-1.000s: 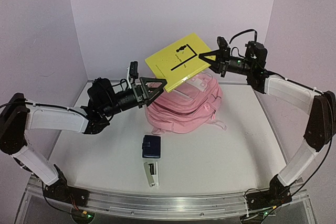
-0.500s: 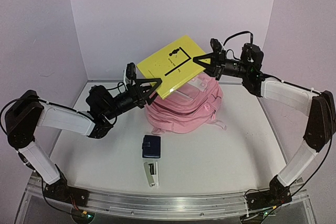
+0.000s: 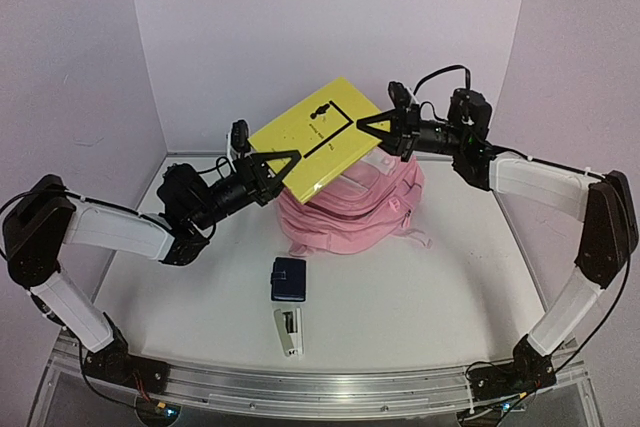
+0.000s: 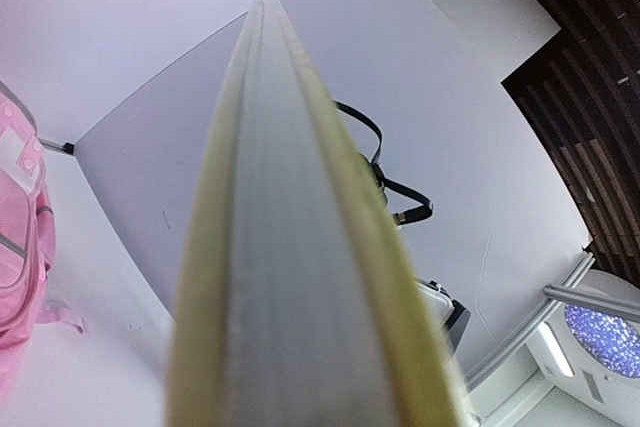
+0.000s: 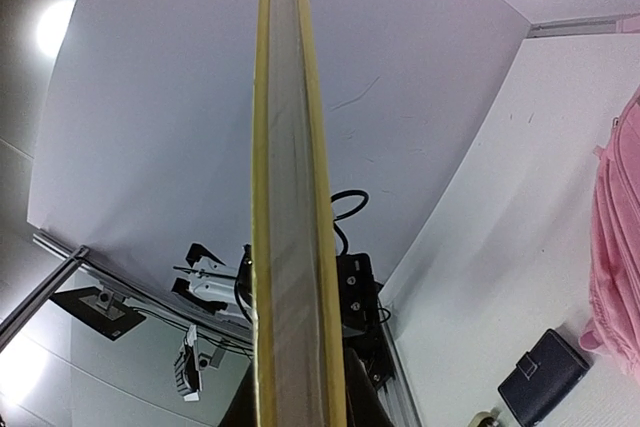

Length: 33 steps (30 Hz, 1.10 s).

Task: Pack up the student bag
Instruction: Place the book in the student bag.

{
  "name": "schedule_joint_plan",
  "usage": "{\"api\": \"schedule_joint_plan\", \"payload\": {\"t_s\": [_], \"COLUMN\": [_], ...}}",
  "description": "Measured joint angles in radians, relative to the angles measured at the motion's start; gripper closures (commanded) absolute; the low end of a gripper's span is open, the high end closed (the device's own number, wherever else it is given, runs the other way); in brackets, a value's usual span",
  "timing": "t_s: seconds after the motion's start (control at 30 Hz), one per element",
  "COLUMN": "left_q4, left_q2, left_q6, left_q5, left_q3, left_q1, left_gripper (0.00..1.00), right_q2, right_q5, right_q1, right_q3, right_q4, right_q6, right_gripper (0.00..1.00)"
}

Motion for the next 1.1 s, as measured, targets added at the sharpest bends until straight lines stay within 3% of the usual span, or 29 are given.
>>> {"api": "schedule_joint_plan", "payload": {"t_s": [0.07,0.1,0.17,0.23,0.33,0.47,0.67,0.9,1.1], "left_q4": [-0.019,-0.034,-0.065,-0.097,-0.159,-0.322,-0.713,-1.015,-1.108], "left_q2": [-0.023,-0.033,-0.054,-0.077,-0.131,-0.274,-0.507,-0.651,-0.705], "left_q6": [-0.01,-0.011,0.002,0.008,0.007,0.007,-0.006,-0.055,-0.091], "left_q5": [-0.015,-0.022,-0.037,-0.054,-0.097,-0.204,-0.456,-0.646,-0.702], "left_q3": [-0.015,-0.025,-0.048,-0.07,-0.119,-0.191,-0.216,-0.218,-0.246], "left_q1": [-0.001,-0.001,-0.001,-0.001,0.0,0.001,0.009,0.014,0.014], "left_gripper": [0.98,0.99,1.0,1.0,1.0,1.0,1.0,1.0,1.0], "right_q2": [0.007,0.009,0.012,0.021,0.043,0.073,0.14,0.323,0.455], "right_q5": [0.001,0.001,0.0,0.004,0.043,0.193,0.528,1.001,1.236], "right_q1": [0.003,0.005,0.009,0.01,0.01,0.014,0.072,0.303,0.422], "right_q3": [0.0,0.0,0.004,0.022,0.096,0.247,0.445,0.559,0.582], "right_q4": [0.015,0.019,0.018,-0.011,-0.176,-0.519,-0.872,-1.055,-1.087], "right_q6": [-0.012,-0.015,-0.018,-0.04,-0.164,-0.445,-0.859,-1.257,-1.442], "right_gripper": [0.58,0.44,0.24,0.19,0.19,0.2,0.36,0.45,0.51]}}
